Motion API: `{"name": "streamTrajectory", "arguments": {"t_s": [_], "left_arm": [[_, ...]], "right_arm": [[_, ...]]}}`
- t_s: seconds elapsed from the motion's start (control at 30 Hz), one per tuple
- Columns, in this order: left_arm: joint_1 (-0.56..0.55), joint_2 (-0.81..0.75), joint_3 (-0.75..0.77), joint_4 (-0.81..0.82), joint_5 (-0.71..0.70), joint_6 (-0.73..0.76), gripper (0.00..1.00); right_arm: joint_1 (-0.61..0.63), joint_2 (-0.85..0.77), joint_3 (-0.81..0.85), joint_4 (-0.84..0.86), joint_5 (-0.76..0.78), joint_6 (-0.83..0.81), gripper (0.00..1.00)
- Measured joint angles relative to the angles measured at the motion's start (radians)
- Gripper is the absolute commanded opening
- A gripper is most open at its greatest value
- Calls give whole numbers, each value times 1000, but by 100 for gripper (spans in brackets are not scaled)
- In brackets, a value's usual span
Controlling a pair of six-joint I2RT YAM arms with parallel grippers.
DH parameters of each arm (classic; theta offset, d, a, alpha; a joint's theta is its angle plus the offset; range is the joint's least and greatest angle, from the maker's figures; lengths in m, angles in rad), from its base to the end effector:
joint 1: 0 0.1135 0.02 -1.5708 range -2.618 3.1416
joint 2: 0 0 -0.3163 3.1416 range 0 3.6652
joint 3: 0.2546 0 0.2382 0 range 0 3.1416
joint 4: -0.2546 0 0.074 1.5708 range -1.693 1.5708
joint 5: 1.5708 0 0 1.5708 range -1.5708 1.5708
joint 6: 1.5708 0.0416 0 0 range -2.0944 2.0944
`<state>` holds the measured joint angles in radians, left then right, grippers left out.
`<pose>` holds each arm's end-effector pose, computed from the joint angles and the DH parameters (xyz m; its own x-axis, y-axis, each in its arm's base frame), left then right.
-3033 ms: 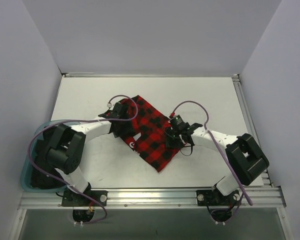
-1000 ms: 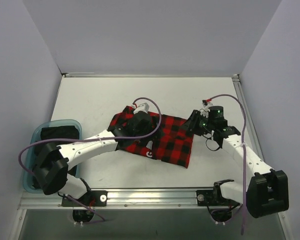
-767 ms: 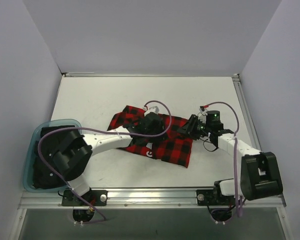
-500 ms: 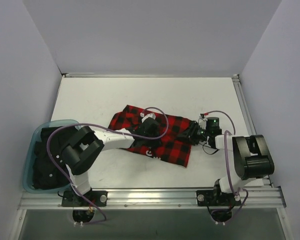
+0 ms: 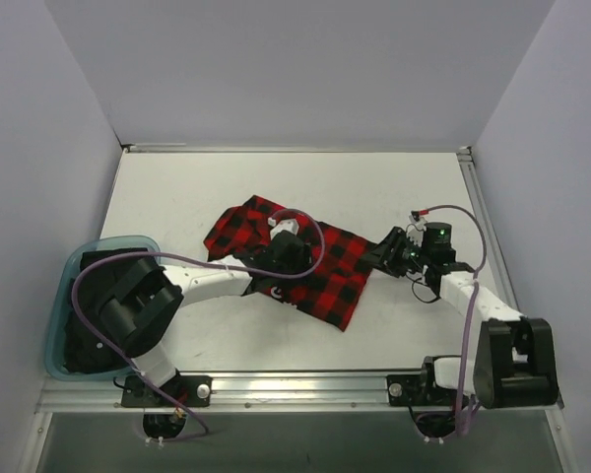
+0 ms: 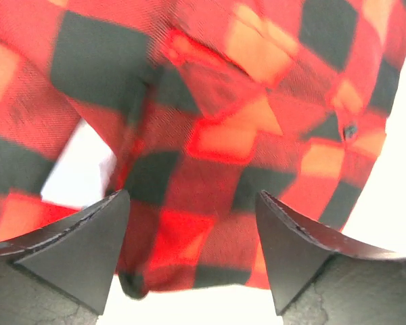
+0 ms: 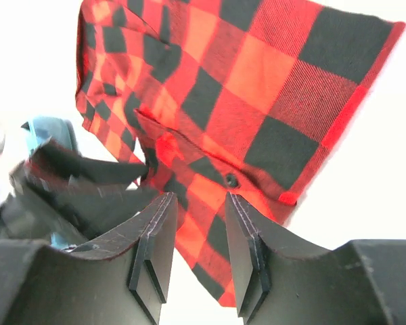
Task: Fold and stack the long sleeve shirts
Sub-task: Fold the shirt
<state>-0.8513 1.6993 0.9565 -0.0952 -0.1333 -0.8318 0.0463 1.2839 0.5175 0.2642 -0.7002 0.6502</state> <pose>0.2335 -0.2581 0.2298 -0.8376 -0.1556 -0.5236 0.1006 0.8982 -0.4279 0.2294 0.0375 0.2493 -0.7457 0.4289 -0.5099 -0.1862 0.6007 0.7775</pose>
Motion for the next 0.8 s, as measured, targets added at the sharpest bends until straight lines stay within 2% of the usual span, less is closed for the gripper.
{"name": "streamTrajectory", "arguments": {"t_s": [0.13,0.37,0.53,0.73,0.8], "left_arm": [[-142,-51,48,-92,-114,131,83],[-401,-48,121,-131,-274,358,77],[-491,38,148,-143,-376,484,73],[-550,179,211,-146,-442,567,76],[-563,207,221,-148,-454,581,76]], "right_arm": [[-1,-165,37,-171,72,-34,36],[-6,-377,41,-417,152,-53,36],[-10,-497,32,-524,206,-53,38],[-21,-555,-12,-594,241,-50,39],[-21,-566,-33,-608,249,-49,43]]}}
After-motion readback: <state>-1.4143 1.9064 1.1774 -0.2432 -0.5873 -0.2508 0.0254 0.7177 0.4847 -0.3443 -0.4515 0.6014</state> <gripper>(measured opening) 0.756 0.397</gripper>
